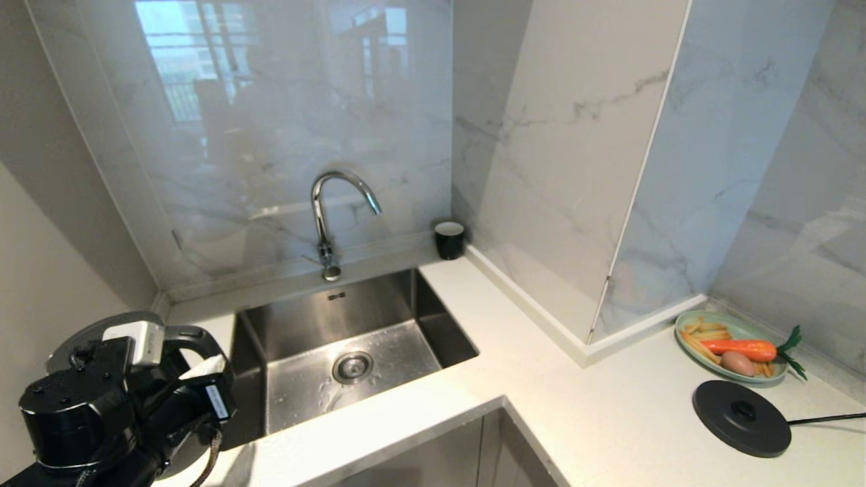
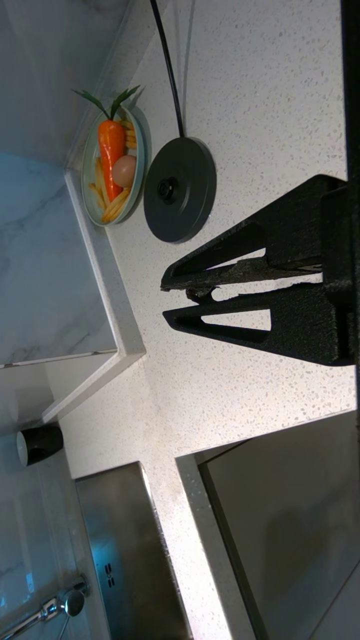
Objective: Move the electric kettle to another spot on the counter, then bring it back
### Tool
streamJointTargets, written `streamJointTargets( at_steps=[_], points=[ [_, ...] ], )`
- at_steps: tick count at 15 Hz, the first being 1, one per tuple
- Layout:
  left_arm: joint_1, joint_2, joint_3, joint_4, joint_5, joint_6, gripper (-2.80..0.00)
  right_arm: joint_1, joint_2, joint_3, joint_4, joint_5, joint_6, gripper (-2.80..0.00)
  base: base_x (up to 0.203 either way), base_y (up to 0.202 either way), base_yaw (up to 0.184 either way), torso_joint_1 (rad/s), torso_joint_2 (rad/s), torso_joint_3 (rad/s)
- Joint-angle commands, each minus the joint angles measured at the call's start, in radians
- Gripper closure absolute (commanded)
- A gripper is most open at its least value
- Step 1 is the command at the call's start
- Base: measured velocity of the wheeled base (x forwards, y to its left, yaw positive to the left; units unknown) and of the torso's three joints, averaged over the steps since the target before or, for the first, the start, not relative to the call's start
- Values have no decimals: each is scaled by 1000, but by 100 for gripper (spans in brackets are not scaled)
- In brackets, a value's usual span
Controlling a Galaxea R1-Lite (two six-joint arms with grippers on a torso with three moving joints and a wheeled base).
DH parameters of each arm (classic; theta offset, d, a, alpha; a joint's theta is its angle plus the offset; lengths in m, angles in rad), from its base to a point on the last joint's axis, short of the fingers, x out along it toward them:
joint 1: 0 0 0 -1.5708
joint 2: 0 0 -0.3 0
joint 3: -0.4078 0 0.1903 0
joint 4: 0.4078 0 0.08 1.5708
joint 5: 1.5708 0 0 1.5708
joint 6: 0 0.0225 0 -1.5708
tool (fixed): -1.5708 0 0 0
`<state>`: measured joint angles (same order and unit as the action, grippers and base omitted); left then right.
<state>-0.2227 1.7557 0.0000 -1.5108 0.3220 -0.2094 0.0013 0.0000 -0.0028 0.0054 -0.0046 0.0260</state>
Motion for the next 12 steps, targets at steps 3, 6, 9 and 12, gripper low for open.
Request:
streamJointTargets(
  at_steps=[3,6,9,12],
  points=[
    [-29,-257,-2,70,2,78,0,0,0,1,1,0,0,0,0,0,0,0,0,0],
    [-56,-450,-19,211,1,116,0,0,0,0,0,0,0,0,0,0,0,0,0,0],
    [-65,-707,-88,458,2,170,0,0,0,0,1,0,0,0,0,0,0,0,0,0],
    [-67,-1029,-272,1065,-3,190,0,0,1,0,1,0,2,0,0,0,0,0,0,0]
  ],
)
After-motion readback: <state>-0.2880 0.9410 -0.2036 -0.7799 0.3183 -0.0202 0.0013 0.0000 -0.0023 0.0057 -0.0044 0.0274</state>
